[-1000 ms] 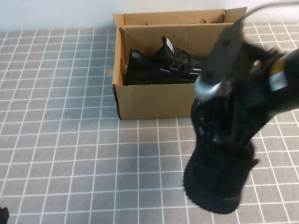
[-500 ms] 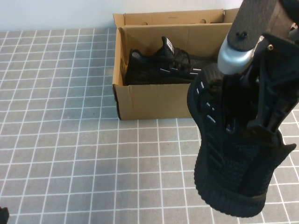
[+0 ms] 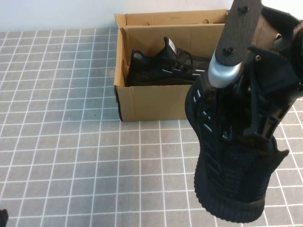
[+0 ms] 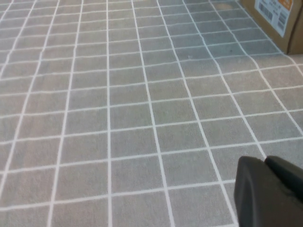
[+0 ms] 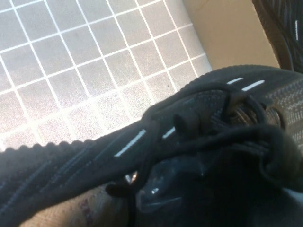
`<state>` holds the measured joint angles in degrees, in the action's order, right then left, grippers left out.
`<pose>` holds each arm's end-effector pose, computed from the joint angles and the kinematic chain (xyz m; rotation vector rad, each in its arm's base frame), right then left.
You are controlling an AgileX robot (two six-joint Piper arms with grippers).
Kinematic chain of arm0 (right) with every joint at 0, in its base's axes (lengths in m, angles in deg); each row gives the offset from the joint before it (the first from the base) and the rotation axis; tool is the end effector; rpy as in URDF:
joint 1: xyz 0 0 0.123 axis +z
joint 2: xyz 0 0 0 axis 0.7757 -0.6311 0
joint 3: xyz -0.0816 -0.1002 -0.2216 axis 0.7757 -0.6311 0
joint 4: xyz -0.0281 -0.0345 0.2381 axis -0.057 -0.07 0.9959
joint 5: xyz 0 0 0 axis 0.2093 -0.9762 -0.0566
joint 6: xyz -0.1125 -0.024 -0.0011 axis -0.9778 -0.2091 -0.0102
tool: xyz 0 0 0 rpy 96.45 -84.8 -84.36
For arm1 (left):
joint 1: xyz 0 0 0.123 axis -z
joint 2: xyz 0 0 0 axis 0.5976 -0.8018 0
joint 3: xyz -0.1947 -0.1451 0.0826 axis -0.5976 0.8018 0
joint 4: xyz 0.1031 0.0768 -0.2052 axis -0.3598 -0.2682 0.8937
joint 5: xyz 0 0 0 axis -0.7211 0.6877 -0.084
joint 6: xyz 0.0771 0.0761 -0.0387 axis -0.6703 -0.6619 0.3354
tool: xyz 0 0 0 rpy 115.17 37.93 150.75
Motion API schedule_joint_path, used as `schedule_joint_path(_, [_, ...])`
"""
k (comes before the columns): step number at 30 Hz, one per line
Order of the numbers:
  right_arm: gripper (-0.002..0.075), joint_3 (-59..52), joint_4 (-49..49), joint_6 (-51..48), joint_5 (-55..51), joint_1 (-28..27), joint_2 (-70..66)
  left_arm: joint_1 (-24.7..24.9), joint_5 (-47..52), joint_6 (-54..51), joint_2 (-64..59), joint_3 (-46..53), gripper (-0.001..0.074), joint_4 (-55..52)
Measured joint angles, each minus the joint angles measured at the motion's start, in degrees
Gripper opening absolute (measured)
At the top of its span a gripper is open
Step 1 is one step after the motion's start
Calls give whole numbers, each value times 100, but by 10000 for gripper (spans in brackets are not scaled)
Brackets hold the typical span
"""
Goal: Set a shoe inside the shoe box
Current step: Hand over the shoe
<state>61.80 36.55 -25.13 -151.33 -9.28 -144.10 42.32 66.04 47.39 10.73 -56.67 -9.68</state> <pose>0.2089 0.1799 0.3638 -1.4011 2.0419 0.0557 0.0938 -0.0101 0.1633 0.1952 1.8731 -0.0027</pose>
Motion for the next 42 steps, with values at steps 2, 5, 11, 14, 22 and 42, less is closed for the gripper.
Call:
schedule_joint_path(2, [15,0,11,-9,0,0,0,0,-214,1,0,0,-1,-40])
schedule_joint_path(5, [15,0,19,-9,0,0,0,0,-822,377,0,0,-1,361])
schedule_joint_path(11, [15,0,19,-9,49,0,0,0,-1925,976,0,0,-1,1110])
schedule_joint_path(14, [15,0,35,-9,152,0,-73,0,-2260,1065,0,0,-1,1322])
schedule_joint_path(22, [15,9,-133,372,508,0,-531,0,-247,1123,-994,-1283,-1,1417])
schedule_joint_path(42, [15,183,584,348,994,-1560,-721,0,2693,-5016,-6357,-5183,-1,5417])
